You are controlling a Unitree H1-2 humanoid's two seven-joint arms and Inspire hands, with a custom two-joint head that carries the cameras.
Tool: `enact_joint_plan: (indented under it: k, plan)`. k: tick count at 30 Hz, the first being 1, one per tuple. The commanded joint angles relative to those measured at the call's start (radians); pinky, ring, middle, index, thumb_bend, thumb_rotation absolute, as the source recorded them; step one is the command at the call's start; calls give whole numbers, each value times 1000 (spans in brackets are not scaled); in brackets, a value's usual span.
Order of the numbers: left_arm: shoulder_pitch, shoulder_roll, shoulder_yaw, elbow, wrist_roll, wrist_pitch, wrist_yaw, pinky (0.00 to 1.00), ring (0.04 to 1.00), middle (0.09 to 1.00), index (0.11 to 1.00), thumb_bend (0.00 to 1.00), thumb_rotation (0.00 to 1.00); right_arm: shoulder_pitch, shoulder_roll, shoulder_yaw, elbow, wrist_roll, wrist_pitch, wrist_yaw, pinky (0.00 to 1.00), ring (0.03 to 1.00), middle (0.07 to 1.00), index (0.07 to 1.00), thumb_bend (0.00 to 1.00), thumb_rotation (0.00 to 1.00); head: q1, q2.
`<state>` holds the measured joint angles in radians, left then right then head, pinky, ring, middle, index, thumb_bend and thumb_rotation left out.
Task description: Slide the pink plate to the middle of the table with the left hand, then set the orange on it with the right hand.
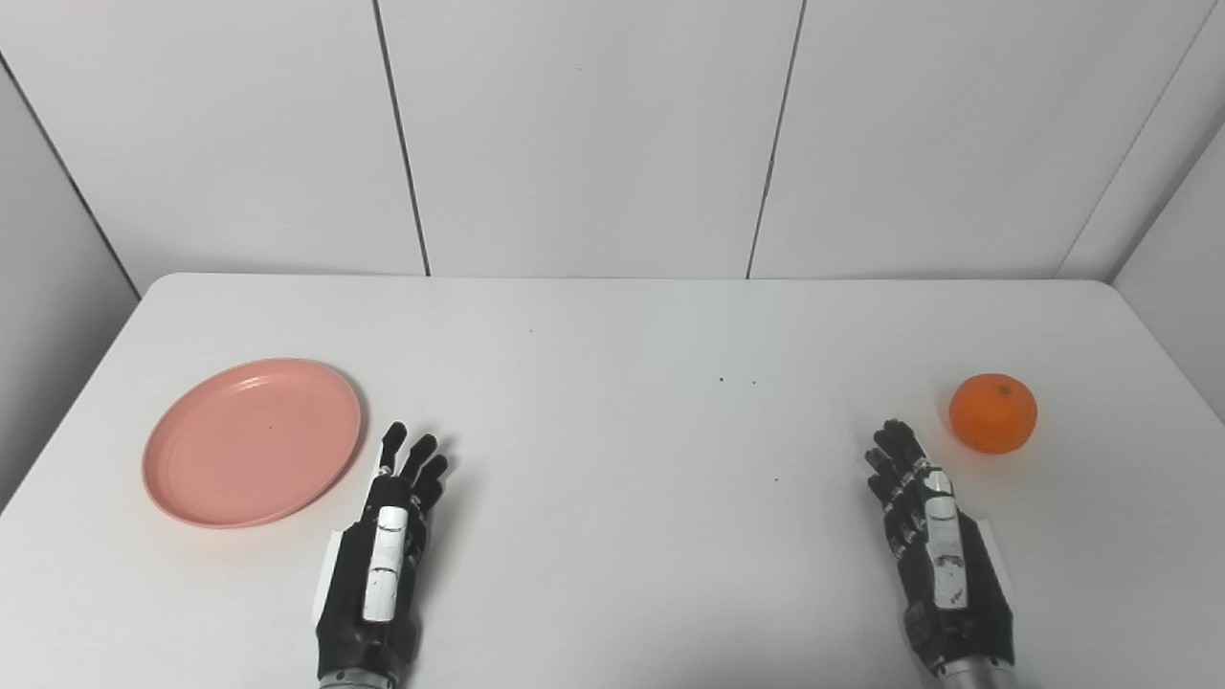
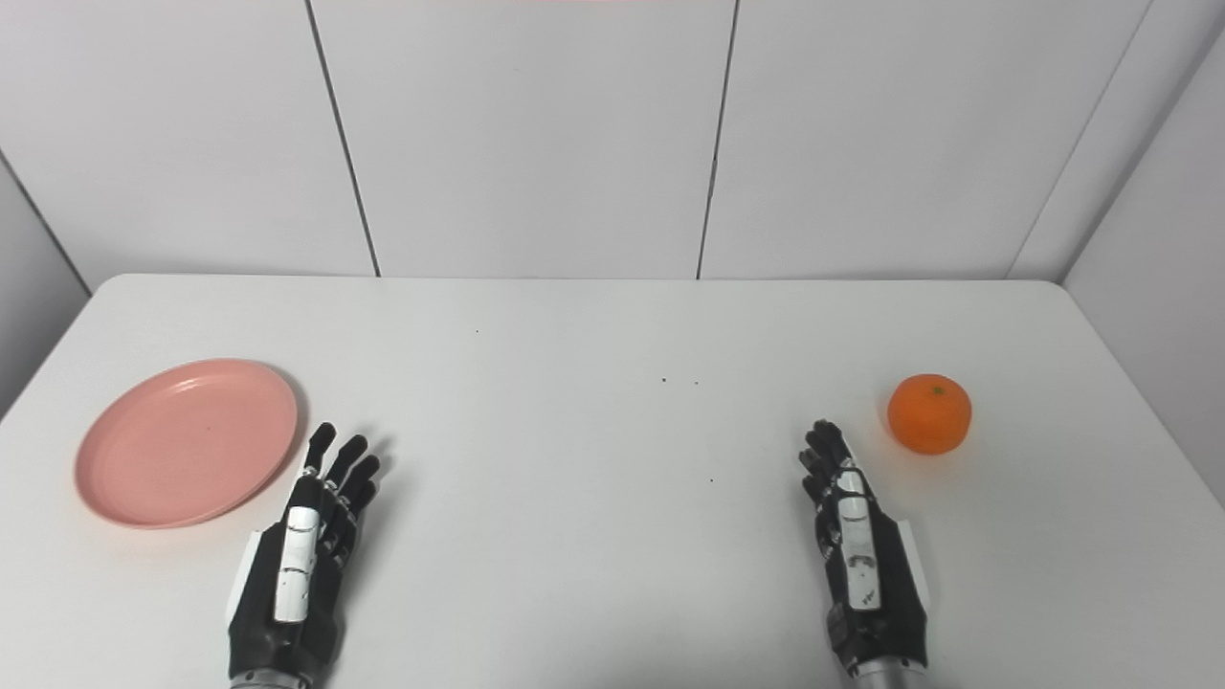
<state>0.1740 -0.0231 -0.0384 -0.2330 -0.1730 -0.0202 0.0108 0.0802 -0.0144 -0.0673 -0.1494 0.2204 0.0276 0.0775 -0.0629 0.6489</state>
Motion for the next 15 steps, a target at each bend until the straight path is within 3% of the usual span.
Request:
enact_joint_plan:
  k: [1,15]
  plan:
    - [140,-7,6,-19,10,-10,0,975,933,947,977,668,877,42,9,3,21,8,32,-5,1000,938,935,909,819,933,-1,0]
    - [134,-3,12,-15,5,-11,-2,980,942,953,980,669,876,64,21,8,-1,7,27,-6,982,939,936,913,808,940,-11,2]
